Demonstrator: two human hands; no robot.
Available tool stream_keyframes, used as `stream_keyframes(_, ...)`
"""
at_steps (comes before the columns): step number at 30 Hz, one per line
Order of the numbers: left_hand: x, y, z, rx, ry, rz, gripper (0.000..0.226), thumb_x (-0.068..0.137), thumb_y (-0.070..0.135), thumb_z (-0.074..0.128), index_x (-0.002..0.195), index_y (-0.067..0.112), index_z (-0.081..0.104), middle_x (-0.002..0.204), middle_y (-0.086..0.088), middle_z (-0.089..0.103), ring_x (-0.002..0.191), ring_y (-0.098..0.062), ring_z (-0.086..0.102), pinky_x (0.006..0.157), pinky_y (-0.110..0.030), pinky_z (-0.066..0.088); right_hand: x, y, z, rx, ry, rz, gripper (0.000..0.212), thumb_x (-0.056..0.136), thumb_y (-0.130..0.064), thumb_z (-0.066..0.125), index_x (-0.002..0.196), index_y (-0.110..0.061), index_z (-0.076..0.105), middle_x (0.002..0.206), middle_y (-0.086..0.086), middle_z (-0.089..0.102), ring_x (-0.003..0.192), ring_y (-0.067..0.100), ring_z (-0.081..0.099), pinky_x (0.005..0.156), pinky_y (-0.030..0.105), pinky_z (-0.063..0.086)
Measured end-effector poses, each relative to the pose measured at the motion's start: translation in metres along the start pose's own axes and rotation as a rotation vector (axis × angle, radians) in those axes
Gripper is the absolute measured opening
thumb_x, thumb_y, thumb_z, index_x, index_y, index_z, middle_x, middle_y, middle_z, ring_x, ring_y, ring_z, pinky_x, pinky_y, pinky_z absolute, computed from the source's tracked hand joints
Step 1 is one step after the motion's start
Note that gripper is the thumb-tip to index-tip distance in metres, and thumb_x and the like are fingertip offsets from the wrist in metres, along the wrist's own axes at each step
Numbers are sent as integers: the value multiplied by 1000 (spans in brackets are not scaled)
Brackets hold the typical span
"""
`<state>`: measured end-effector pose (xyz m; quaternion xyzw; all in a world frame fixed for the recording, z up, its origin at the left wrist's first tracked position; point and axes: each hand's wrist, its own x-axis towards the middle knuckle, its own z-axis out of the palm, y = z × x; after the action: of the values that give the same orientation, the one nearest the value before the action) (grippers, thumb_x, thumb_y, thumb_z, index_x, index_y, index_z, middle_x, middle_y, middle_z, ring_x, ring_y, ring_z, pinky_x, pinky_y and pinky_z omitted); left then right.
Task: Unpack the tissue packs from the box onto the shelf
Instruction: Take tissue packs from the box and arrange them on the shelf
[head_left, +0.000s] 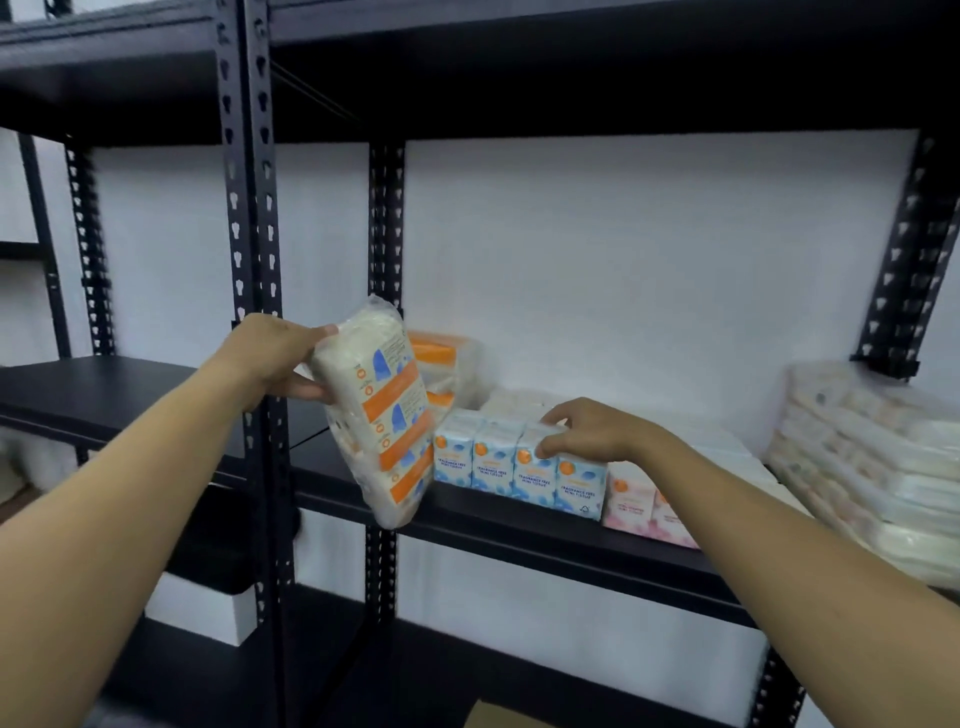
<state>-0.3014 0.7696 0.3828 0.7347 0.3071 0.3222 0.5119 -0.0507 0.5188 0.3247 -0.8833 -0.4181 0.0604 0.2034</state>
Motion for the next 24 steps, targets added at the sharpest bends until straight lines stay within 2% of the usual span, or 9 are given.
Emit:
stream_keyframes(4,14,3,5,-4,32,-10,32,90,24,71,108,-2,66,102,-16,71,54,-32,73,43,-28,58,17,6,4,-18,-15,31,66,83,-41,72,140,-17,51,142,4,51,120,22,52,96,32,41)
stream_keyframes(8,29,3,16,24,75,-43,28,81,16,77,103,1,69,86,-14,75,70,-34,75,82,-47,61,27,22,16,-59,-30,33,70,83,-41,72,143,-14,49,149,4,47,132,23,48,105,34,38)
stream_keyframes(10,37,2,22,27,112,-72,35,78,23,79,103,1,68,80,-14,76,71,-35,75,79,-45,62,29,29,22,-61,-14,24,73,83,-41,71,145,-12,47,150,5,46,133,23,47,106,34,39)
stream_keyframes(12,43,1,28,22,159,-63,39,82,34,73,99,0,66,80,-13,76,72,-35,75,60,-34,59,31,35,26,-66,15,10,70,85,-39,70,145,-13,47,146,8,47,127,24,51,102,33,42)
stream_keyframes(14,49,-1,33,57,216,-16,42,83,42,68,94,2,66,85,-11,74,73,-31,74,49,-25,43,33,39,29,-93,35,-17,65,86,-39,69,144,-18,47,138,7,50,117,24,57,97,34,46)
stream_keyframes(16,53,-3,40,98,260,31,45,84,48,65,91,3,65,88,-8,70,78,-27,67,53,-26,39,32,40,33,-181,56,-58,62,88,-42,64,145,-28,45,136,5,50,120,23,51,102,41,42)
stream_keyframes(19,55,-2,56,54,206,166,33,92,44,55,88,13,66,90,-6,65,84,-26,59,67,-33,46,28,39,45,-304,130,-142,62,89,-47,57,147,-35,40,139,3,47,130,24,41,109,46,30)
stream_keyframes(21,51,-1,68,-9,207,287,25,97,35,48,96,23,70,98,0,68,92,-22,61,79,-36,51,25,38,52,-339,161,-180,64,87,-52,58,146,-36,40,137,1,47,129,23,41,107,45,32)
stream_keyframes(24,45,-1,82,-38,255,428,37,101,39,40,104,23,73,103,2,72,99,-19,66,85,-38,53,26,40,58,-384,192,-207,63,84,-52,61,142,-37,44,133,-1,49,125,21,43,101,41,38)
